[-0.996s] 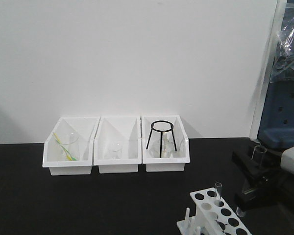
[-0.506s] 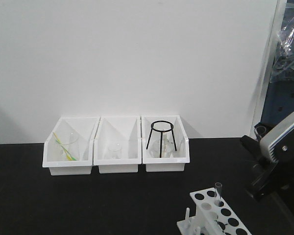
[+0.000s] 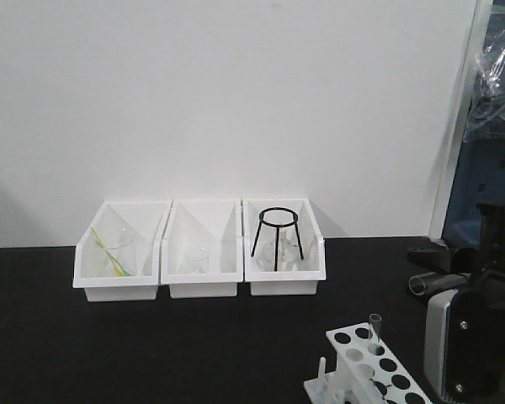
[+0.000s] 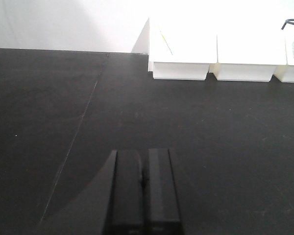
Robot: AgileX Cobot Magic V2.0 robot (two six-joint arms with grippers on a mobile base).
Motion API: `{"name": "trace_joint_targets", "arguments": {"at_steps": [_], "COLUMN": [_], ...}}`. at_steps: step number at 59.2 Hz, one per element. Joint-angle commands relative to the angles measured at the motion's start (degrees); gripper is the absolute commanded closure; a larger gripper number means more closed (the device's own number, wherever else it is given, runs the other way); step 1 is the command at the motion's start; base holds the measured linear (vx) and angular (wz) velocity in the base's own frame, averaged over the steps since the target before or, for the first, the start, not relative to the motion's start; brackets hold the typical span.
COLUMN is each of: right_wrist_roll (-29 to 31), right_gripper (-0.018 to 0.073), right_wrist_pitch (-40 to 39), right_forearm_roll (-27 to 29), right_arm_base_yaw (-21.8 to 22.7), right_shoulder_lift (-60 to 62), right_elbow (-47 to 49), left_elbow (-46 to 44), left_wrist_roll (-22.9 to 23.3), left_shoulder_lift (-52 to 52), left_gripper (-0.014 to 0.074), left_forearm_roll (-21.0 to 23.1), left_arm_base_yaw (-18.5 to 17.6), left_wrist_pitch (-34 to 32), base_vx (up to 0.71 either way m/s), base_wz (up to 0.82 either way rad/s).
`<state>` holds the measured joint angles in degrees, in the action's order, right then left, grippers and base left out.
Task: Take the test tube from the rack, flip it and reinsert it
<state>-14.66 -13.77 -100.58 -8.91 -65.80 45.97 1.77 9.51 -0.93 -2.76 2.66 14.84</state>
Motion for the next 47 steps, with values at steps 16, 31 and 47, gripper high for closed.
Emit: {"name": "trace_joint_targets", "arguments": {"at_steps": [16,31,47], "right_wrist_roll": [-24.80,-42.43,-45.48], "right_gripper": [0.0568,0.0568,0.0568], "right_wrist_pitch": [8.07,5.51,3.05], "right_forearm_roll": [18.19,29.80,37.80], "right_arm_base_yaw": [0.29,0.29,0.35], "right_shoulder_lift": [1.46,1.46,1.46], "right_elbow": [2.17,2.17,2.17], "left_elbow": [0.12,0.12,0.12], "left_wrist_roll": [0.03,0.03,0.03], "left_shoulder_lift": [-0.65,-0.65,-0.65], "left_gripper": [0.0603,0.0603,0.0603], "left_forearm_roll": [0.26,0.26,0.26], "left_arm_base_yaw": [-0.48,-0.48,-0.48], "left_wrist_pitch": [-4.54,-4.54,-4.54], "base_vx": [0.00,0.00,0.00], "base_wz": [0.00,0.00,0.00]}}
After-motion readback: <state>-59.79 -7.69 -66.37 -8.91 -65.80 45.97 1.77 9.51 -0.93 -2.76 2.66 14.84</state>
